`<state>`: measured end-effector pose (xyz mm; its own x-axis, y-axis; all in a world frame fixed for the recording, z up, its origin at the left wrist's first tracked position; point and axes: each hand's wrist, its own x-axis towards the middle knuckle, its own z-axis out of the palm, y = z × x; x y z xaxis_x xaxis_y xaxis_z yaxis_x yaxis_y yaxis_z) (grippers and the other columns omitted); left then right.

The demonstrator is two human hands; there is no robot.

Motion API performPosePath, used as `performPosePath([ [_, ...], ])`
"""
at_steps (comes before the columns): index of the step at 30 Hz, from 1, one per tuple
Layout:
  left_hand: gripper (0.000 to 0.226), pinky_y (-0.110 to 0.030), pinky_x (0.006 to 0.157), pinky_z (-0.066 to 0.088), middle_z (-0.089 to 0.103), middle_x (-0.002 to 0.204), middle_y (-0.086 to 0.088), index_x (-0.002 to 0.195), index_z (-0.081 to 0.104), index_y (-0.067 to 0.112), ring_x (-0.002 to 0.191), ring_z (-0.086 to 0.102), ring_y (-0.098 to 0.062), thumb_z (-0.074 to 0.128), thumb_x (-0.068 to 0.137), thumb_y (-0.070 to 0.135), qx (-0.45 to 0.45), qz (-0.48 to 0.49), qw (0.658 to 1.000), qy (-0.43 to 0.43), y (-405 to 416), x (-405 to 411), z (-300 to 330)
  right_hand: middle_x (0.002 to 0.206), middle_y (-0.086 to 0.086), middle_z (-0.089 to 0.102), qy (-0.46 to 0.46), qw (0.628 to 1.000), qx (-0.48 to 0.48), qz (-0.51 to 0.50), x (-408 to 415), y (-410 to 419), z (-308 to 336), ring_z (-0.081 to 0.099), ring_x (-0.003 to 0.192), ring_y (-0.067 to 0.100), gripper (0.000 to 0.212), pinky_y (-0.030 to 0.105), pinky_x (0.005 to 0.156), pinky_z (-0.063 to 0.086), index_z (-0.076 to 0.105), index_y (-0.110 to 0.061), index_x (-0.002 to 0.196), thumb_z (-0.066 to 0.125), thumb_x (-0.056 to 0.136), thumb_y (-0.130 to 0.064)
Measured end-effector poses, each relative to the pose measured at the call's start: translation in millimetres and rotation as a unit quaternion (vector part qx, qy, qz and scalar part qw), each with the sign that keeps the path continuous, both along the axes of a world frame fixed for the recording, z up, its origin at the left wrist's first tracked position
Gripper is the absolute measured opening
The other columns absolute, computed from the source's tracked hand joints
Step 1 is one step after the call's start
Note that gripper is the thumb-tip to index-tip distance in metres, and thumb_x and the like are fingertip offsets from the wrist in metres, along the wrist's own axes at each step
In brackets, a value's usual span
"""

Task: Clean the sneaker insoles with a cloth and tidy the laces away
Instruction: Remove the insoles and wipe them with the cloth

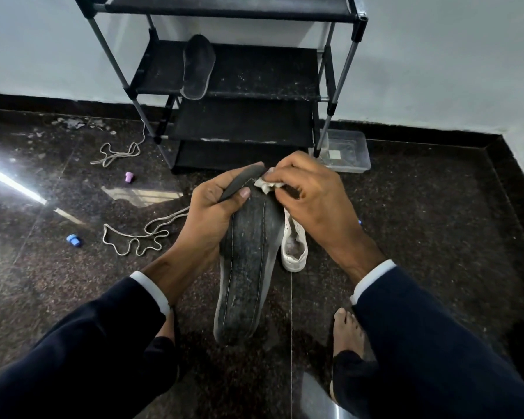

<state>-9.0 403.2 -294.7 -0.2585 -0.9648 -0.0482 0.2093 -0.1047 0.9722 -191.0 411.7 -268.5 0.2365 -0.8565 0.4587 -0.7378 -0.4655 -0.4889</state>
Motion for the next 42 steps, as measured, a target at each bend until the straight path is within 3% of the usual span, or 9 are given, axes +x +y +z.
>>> performPosePath([
  [3, 0.036, -0.038, 0.101, 0.052, 0.069, 0.127, -0.016, 0.129, 0.063, 0.003, 0.122, 0.064, -0.029, 0.047, 0.099, -0.008, -0.01, 0.007, 1.0, 0.008, -0.8, 4.0, 4.1, 0.094, -0.001, 0.067, 0.012, 0.995, 0.074, -0.061, -14.5, -6.1, -5.6, 0.062, 0.082, 0.009, 0.013, 0.032, 0.076, 0.056, 0.078, -0.011, 0.099, 0.075, 0.087, -0.006],
  [6, 0.035, -0.038, 0.097, 0.055, 0.07, 0.124, -0.016, 0.131, 0.061, 0.004, 0.116, 0.067, -0.028, 0.049, 0.1, -0.005, -0.008, 0.017, 1.0, -0.005, -4.6, 5.2, 4.7, 0.094, -0.007, 0.073, -0.131, 0.97, 0.148, -0.14, -24.7, -8.3, -1.0, 0.065, 0.084, 0.001, 0.015, 0.014, 0.077, 0.052, 0.079, -0.019, 0.096, 0.08, 0.084, -0.01],
  [9, 0.031, -0.035, 0.086, 0.055, 0.073, 0.11, -0.01, 0.126, 0.064, 0.008, 0.101, 0.069, -0.022, 0.052, 0.1, -0.003, 0.002, 0.035, 0.999, -0.026, -6.9, 6.4, -0.4, 0.092, -0.009, 0.075, -0.229, 0.956, 0.156, -0.097, -16.9, -5.0, 14.7, 0.069, 0.088, 0.003, 0.014, 0.016, 0.08, 0.053, 0.078, -0.018, 0.095, 0.081, 0.083, -0.011],
  [15, 0.031, -0.031, 0.087, 0.054, 0.073, 0.111, -0.008, 0.124, 0.065, 0.008, 0.104, 0.068, -0.019, 0.052, 0.1, -0.004, -0.028, 0.028, 0.998, -0.041, -6.3, 3.7, -0.1, 0.091, -0.003, 0.067, -0.059, 0.994, 0.093, -0.005, 8.1, 3.4, 9.5, 0.063, 0.082, 0.008, 0.013, 0.027, 0.074, 0.053, 0.078, -0.015, 0.095, 0.076, 0.083, -0.01],
  [23, 0.027, -0.036, 0.082, 0.057, 0.073, 0.106, -0.011, 0.12, 0.068, 0.01, 0.096, 0.069, -0.022, 0.053, 0.1, -0.001, -0.019, 0.085, 0.995, -0.053, -8.7, 8.9, -2.1, 0.092, -0.006, 0.059, 0.167, 0.969, 0.182, -0.001, -14.4, -3.3, -5.0, 0.063, 0.087, 0.016, 0.01, 0.036, 0.073, 0.052, 0.076, -0.017, 0.096, 0.076, 0.086, -0.019],
  [30, 0.026, -0.034, 0.081, 0.057, 0.071, 0.108, -0.014, 0.126, 0.062, 0.002, 0.096, 0.068, -0.023, 0.053, 0.101, 0.002, 0.016, 0.076, 0.997, -0.02, -11.9, 12.4, -0.8, 0.089, -0.006, 0.073, -0.284, 0.914, 0.275, -0.09, -15.1, -6.5, 6.1, 0.068, 0.079, 0.002, 0.013, 0.022, 0.079, 0.057, 0.073, -0.013, 0.096, 0.078, 0.085, -0.009],
  [35, 0.03, -0.038, 0.085, 0.059, 0.068, 0.12, -0.021, 0.131, 0.058, 0.002, 0.102, 0.068, -0.026, 0.054, 0.101, 0.005, 0.053, 0.087, 0.994, 0.029, -13.7, 12.3, 1.1, 0.104, 0.019, 0.071, -0.297, 0.881, 0.368, -0.031, 0.0, 0.4, 0.9, 0.066, 0.086, 0.014, 0.013, 0.033, 0.083, 0.058, 0.072, -0.008, 0.095, 0.077, 0.085, -0.004],
  [39, 0.038, -0.044, 0.095, 0.057, 0.065, 0.129, -0.021, 0.134, 0.054, 0.004, 0.112, 0.067, -0.029, 0.061, 0.097, 0.01, 0.094, 0.036, 0.989, 0.106, -11.7, 12.3, 6.9, 0.088, 0.008, 0.073, -0.378, 0.869, 0.314, -0.067, 2.2, -3.6, 4.5, 0.067, 0.081, 0.008, 0.015, 0.023, 0.077, 0.059, 0.071, -0.006, 0.094, 0.076, 0.083, 0.003],
  [42, 0.043, -0.041, 0.092, 0.057, 0.069, 0.122, -0.015, 0.132, 0.052, 0.006, 0.111, 0.068, -0.027, 0.067, 0.091, 0.005, 0.094, -0.029, 0.991, 0.088, -5.4, 7.6, 8.9, 0.083, 0.004, 0.072, -0.503, 0.799, 0.32, -0.081, -1.8, -4.4, 7.1, 0.069, 0.077, 0.012, 0.015, 0.027, 0.073, 0.061, 0.07, -0.006, 0.093, 0.072, 0.085, 0.007],
])
